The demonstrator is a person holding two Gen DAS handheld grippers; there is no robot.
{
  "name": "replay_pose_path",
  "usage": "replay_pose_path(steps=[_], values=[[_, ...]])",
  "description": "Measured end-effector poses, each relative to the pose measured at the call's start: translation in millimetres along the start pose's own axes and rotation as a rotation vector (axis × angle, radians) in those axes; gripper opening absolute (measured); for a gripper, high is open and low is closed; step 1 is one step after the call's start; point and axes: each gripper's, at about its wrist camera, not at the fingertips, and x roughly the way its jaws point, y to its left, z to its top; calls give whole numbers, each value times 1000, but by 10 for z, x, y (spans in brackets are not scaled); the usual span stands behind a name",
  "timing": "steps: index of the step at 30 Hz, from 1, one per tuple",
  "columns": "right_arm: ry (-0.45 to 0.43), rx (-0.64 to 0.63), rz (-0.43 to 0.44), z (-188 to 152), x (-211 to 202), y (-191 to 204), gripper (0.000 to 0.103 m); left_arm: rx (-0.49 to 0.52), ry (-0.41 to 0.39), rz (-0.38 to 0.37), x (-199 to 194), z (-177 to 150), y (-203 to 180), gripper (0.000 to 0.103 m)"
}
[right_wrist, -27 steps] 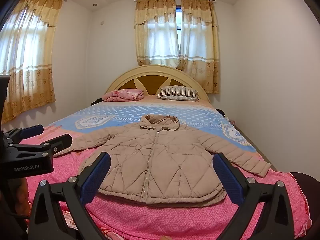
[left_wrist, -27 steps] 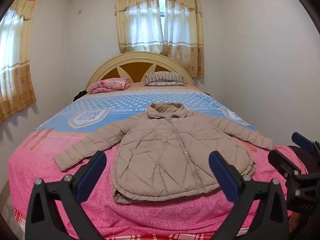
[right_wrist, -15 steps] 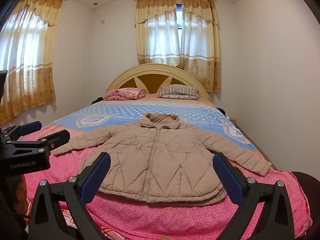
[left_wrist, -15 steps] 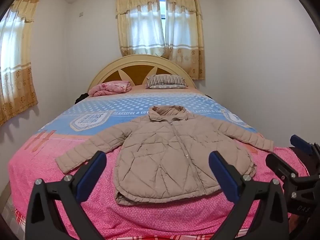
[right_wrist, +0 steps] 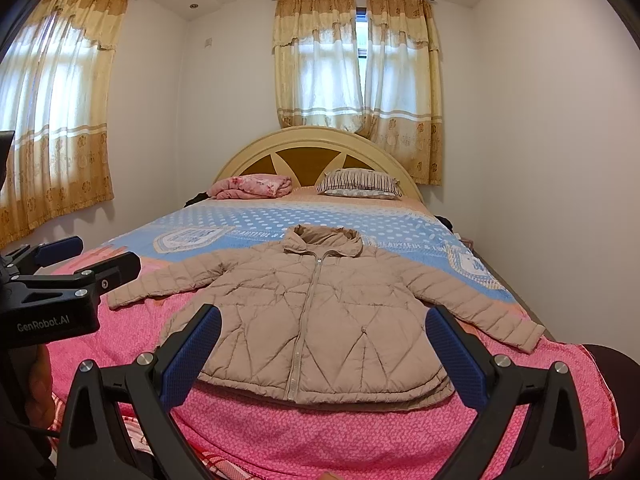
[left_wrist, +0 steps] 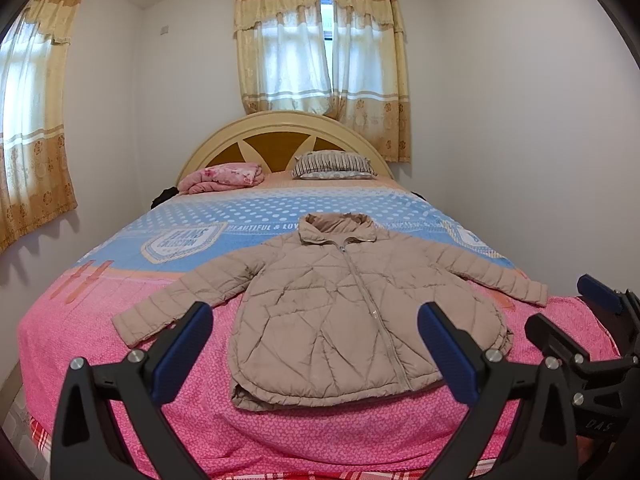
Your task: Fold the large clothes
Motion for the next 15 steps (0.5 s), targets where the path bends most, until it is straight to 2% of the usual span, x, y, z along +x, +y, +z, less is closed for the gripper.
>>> replay_pose_path(steps=[15], values=[[7, -7, 3, -10, 41, 3, 102, -1, -5, 4, 4, -24, -20, 103]])
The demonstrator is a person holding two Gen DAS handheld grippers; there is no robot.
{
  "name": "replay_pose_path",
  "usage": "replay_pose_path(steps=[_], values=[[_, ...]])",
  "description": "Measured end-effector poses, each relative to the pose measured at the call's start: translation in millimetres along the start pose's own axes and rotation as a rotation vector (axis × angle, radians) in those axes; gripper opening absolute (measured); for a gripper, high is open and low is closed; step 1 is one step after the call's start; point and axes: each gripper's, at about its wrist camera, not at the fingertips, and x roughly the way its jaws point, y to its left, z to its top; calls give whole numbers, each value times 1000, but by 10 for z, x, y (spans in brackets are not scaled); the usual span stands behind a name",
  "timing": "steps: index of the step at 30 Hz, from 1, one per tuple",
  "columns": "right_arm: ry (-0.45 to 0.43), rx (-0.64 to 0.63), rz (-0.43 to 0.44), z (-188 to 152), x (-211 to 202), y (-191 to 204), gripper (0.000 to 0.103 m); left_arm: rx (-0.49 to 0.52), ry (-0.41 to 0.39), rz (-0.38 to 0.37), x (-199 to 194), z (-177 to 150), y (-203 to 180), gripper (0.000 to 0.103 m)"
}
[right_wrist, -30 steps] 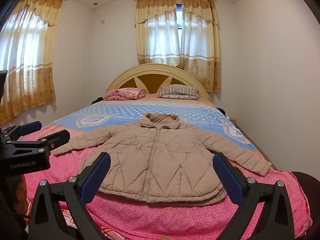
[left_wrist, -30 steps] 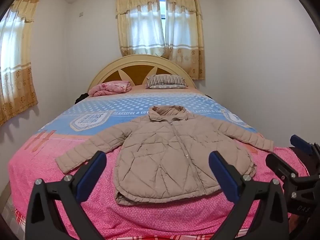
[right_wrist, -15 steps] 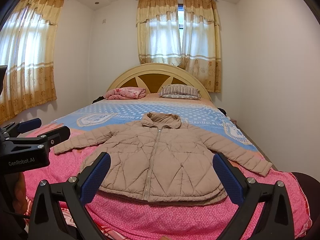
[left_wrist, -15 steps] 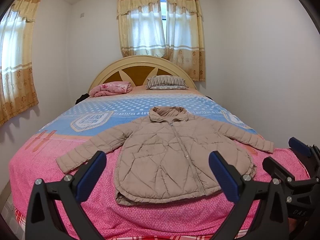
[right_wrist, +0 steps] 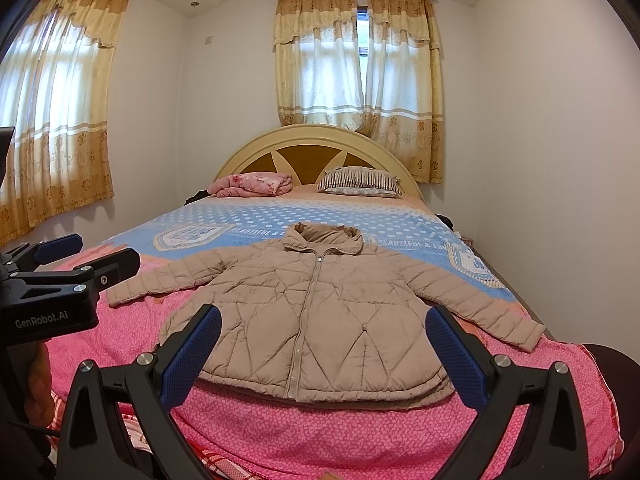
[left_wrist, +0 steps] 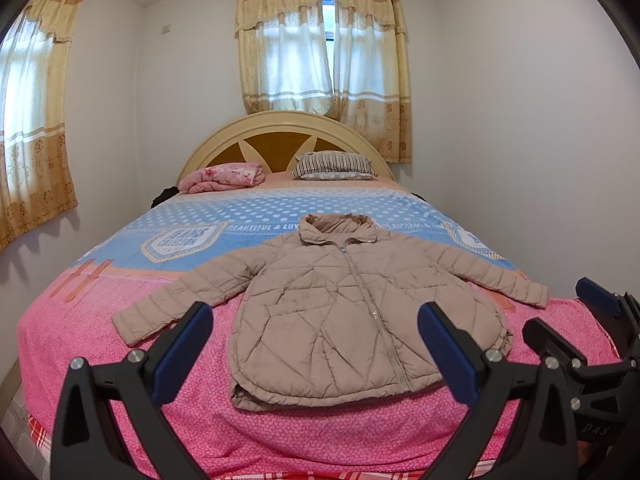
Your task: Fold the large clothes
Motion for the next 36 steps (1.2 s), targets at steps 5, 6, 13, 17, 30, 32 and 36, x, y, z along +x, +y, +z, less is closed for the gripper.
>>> replay_pose_path(steps=[5, 6, 13, 17, 30, 32, 36], values=[[6, 4, 4, 2, 18, -8, 102, -4, 2, 0, 0, -4, 5, 103], [5, 3, 3, 3, 18, -11, 102, -5, 1, 0, -2, -1, 9, 103], [2, 1, 3, 0, 19, 9, 102, -9, -3, 2, -10, -1, 7, 103], [2, -1, 7, -8, 24, 19, 102, -10, -6, 3, -10, 0, 5, 103], [5, -1, 11, -5, 38, 37, 102, -11, -9, 7, -11, -6, 13, 103], [6, -1, 13, -6, 40, 37, 102, -11, -9, 7, -11, -8, 15, 103], [6, -2, 14, -2, 39, 31, 102, -11, -9, 7, -12, -6, 15, 103]])
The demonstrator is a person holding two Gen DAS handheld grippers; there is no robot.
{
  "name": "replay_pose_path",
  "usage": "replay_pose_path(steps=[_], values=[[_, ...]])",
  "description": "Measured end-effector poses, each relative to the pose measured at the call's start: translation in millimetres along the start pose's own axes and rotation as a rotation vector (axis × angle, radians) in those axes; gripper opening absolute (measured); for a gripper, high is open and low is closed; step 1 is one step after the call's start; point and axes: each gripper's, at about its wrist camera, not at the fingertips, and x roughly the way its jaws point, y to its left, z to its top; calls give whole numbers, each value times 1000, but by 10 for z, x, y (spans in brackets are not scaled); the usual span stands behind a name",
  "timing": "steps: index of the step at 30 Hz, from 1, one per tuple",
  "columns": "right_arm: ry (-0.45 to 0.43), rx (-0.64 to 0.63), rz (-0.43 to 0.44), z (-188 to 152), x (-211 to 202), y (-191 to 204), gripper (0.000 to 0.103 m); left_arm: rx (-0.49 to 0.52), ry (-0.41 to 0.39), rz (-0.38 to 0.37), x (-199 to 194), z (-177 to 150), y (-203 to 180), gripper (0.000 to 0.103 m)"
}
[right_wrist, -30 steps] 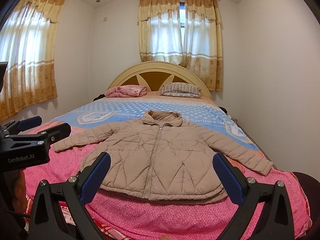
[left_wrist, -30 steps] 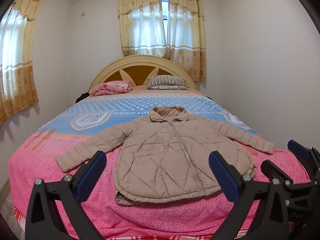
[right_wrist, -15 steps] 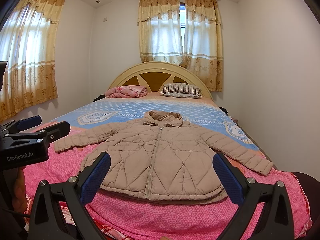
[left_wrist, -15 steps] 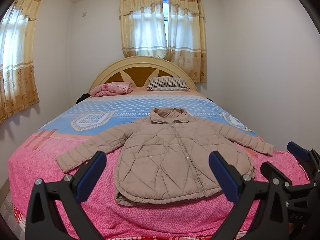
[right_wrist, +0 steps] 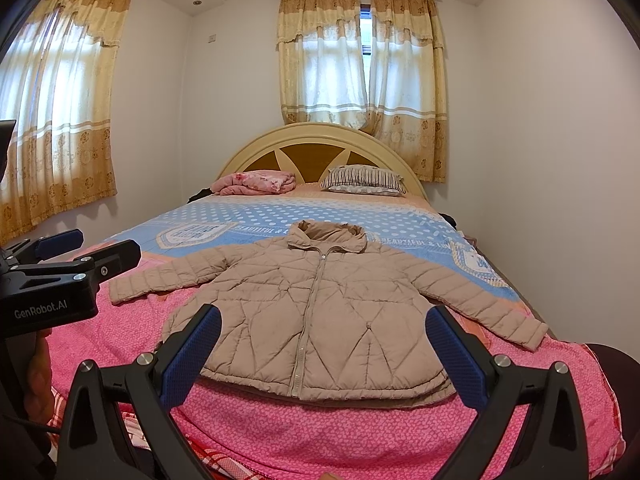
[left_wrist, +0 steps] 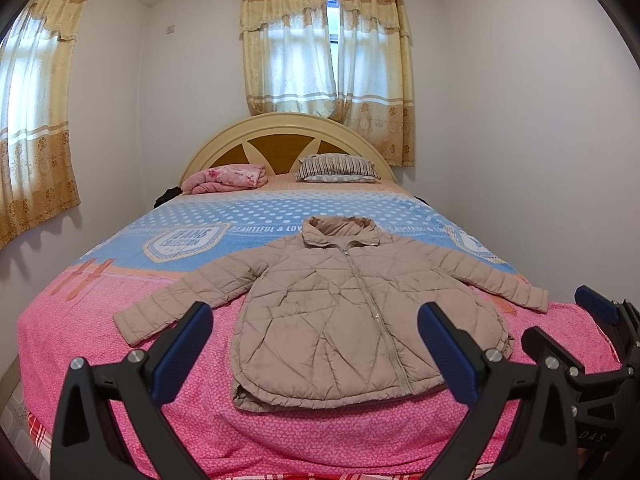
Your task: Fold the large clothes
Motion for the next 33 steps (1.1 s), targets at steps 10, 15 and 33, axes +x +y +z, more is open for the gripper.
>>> replay_pose_path(steps=[10, 15, 33], values=[[0, 2, 4, -9, 16, 0, 102, -1, -1, 1, 1, -4, 3, 103], [1, 1, 6, -23, 24, -10, 102, 0, 0, 2, 1, -8, 6, 103], [180, 113, 41, -406, 827, -578, 102, 16, 123, 12, 788, -251, -16, 103]])
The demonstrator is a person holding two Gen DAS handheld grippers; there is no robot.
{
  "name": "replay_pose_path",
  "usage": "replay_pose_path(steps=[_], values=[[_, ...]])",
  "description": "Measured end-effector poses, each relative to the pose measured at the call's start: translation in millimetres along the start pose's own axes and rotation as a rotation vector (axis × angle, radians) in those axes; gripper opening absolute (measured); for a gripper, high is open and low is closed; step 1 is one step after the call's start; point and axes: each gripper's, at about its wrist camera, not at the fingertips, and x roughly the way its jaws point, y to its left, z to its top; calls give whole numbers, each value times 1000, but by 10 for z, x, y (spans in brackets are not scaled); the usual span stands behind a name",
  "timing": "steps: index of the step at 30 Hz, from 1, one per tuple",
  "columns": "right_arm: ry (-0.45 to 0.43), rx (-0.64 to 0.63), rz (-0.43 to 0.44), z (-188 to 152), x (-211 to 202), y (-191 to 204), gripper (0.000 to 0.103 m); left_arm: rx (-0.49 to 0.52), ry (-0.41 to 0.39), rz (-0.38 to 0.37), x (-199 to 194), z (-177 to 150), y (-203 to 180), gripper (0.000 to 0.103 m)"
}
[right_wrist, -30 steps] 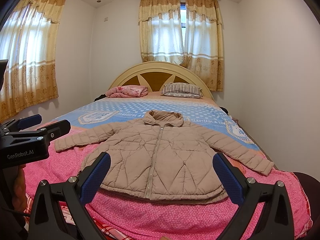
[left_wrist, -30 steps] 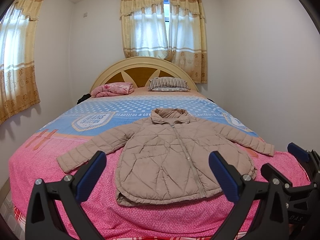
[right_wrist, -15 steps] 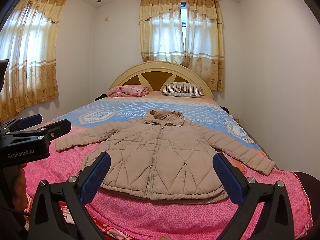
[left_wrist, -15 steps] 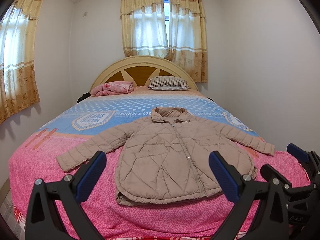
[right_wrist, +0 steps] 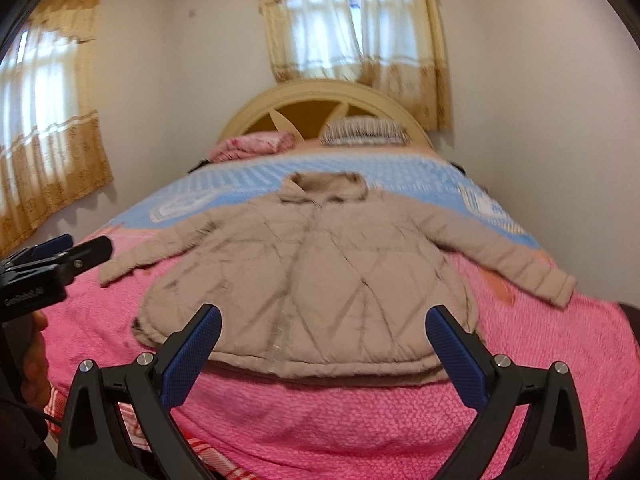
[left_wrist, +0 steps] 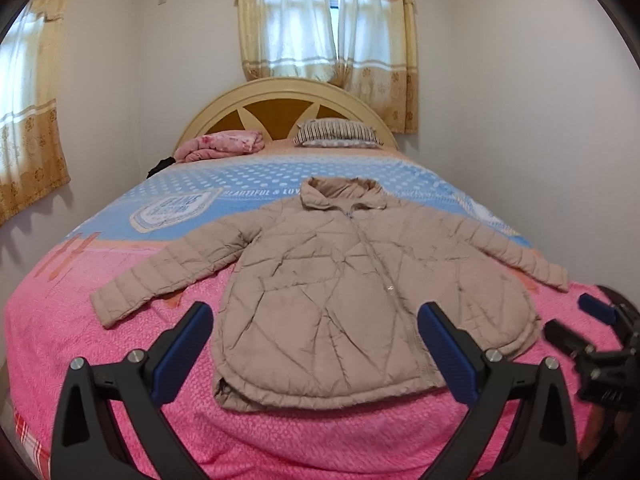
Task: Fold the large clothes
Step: 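Move the right tool to the jacket sleeve beside it and grasp the cuff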
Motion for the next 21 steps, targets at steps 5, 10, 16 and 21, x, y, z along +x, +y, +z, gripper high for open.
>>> replay_pose_path(steps=[5, 10, 16, 21], values=[[56, 110, -66, 19, 372, -593, 102, 41, 13, 12, 396, 55, -61, 103], [94, 221, -191, 69, 710, -1359, 102, 80, -20, 28, 763, 141, -139, 103], [125, 430, -326, 107, 982, -2408, 102, 106, 19, 42, 1272, 202, -175, 103], [175, 586, -418, 45, 1075, -3124, 81, 113, 45, 62, 1556, 236, -130, 103]])
